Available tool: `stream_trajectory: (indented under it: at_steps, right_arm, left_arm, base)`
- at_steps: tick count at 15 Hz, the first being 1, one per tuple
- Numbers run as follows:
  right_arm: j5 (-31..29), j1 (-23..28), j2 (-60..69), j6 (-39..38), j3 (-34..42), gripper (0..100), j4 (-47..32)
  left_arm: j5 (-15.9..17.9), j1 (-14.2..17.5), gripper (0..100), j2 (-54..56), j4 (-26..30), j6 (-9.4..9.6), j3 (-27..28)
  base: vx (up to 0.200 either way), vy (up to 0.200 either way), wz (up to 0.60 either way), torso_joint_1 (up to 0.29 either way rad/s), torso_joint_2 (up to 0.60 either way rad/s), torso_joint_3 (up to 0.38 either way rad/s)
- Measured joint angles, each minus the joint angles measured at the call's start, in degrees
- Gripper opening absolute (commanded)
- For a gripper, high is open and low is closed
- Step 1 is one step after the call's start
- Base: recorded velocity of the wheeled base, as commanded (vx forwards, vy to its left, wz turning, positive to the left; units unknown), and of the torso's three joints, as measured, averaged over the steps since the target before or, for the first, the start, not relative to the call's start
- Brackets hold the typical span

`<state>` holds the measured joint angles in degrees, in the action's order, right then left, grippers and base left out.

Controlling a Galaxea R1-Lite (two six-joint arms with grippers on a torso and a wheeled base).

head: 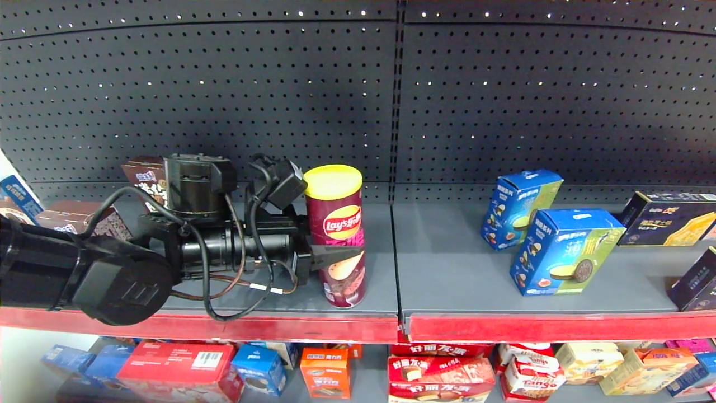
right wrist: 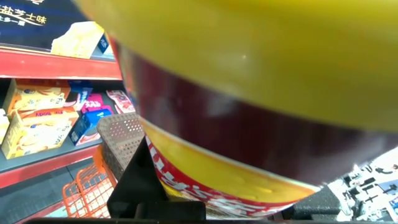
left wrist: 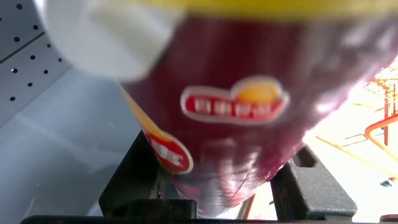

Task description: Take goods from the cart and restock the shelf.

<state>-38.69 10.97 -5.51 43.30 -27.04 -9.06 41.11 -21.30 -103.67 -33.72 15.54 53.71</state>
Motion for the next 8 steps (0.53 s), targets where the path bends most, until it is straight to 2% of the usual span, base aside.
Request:
stream_trajectory:
  at_steps: [8]
  right_arm:
    - [0.02, 0.00, 0.00, 0.02, 0.00, 0, 0.00]
  left_arm:
    - [-0.41, -0.09, 0, -0.99, -0.46, 0.00, 0.54]
  base:
    - [0.000, 0.000, 0.00, 0.000, 0.00, 0.000]
